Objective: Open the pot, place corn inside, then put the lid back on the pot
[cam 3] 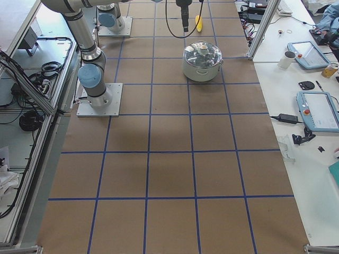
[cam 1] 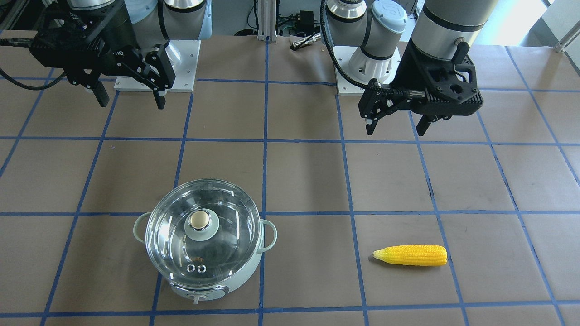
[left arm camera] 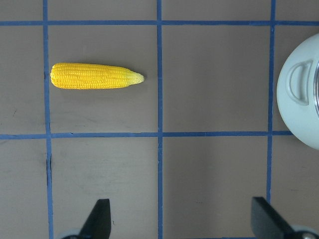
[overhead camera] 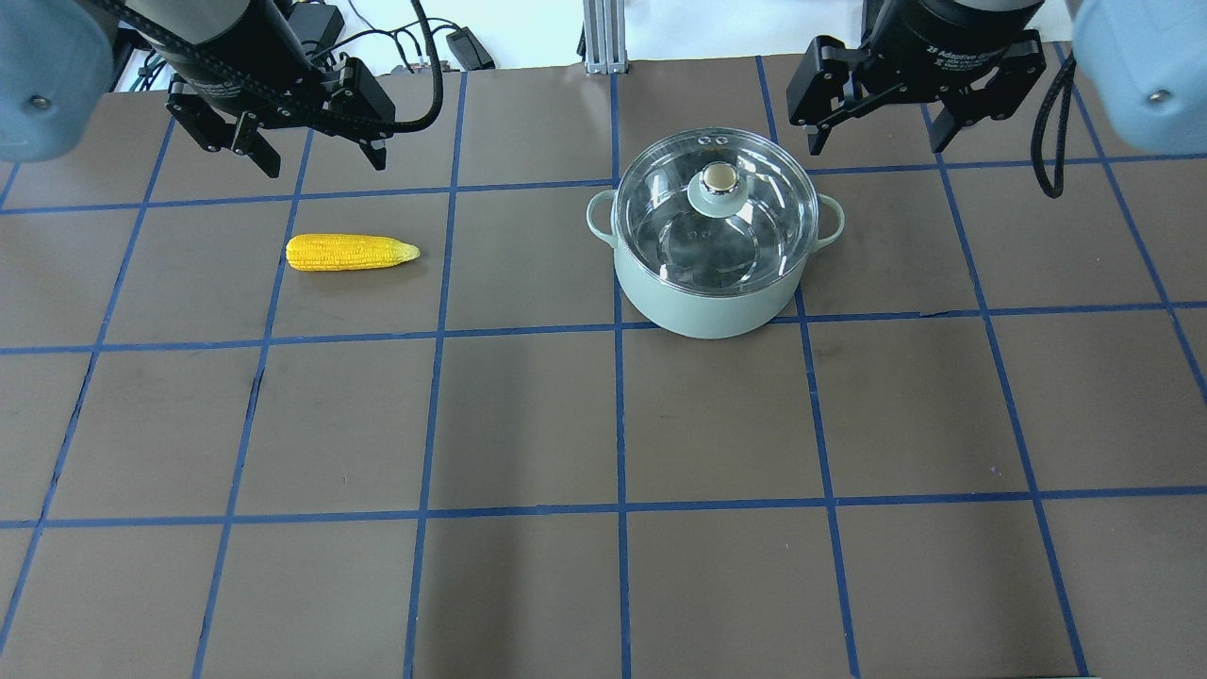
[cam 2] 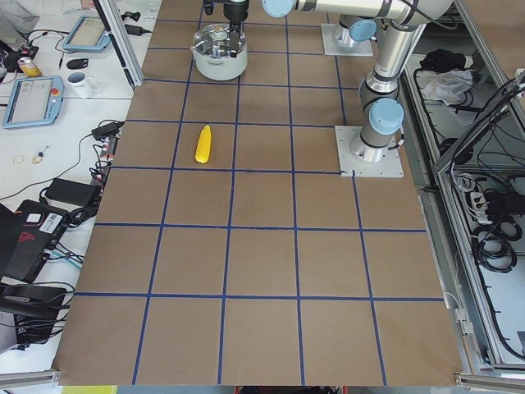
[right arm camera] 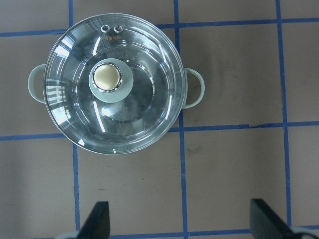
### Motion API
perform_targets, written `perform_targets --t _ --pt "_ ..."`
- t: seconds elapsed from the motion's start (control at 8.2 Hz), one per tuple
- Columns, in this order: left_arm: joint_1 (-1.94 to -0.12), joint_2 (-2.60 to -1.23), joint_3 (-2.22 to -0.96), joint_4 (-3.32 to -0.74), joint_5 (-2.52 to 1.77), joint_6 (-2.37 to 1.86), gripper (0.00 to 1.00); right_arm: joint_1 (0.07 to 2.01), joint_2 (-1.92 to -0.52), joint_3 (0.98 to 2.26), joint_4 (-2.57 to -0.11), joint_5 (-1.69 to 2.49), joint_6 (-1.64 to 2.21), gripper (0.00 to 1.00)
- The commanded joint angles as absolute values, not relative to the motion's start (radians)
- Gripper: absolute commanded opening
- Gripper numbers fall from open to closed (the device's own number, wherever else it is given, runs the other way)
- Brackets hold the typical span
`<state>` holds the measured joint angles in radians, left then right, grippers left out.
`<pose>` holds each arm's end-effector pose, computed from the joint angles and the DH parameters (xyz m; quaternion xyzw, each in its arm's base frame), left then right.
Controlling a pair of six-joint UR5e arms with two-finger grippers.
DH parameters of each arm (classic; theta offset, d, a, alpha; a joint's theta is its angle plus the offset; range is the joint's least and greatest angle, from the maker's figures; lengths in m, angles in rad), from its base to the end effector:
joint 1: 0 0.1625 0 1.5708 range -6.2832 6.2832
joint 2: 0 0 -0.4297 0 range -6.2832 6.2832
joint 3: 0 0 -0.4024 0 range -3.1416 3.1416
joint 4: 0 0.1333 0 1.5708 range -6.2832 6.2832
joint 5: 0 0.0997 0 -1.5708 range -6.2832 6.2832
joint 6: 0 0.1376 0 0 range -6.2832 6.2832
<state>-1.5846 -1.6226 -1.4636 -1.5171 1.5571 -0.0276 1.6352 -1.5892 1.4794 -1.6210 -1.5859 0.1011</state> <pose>-0.1426 -0.5362 0.4880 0.0065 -0.9985 0.0544 0.0080 0.1639 -0.5029 0.5163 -0.0189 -0.9966 0.0803 0.0009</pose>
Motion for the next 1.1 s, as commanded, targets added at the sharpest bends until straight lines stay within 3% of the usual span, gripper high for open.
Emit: perform_targets --t 0.0,0.49,0.98 --pt "-1.585 -1.626 -1.466 -1.517 1.559 -0.028 1.00 1.635 -1.583 1.482 -1.624 -1.591 0.101 1.00" --pt "-1.533 -1.669 -1.470 -1.404 1.562 -0.055 1.00 1.637 -1.498 1.467 -1.721 -1.586 0.104 1.00" --pt "-1.454 -1.814 -1.470 -1.286 1.574 -0.597 1.00 1.713 -1.285 1.462 -1.957 -1.574 0.281 1.00"
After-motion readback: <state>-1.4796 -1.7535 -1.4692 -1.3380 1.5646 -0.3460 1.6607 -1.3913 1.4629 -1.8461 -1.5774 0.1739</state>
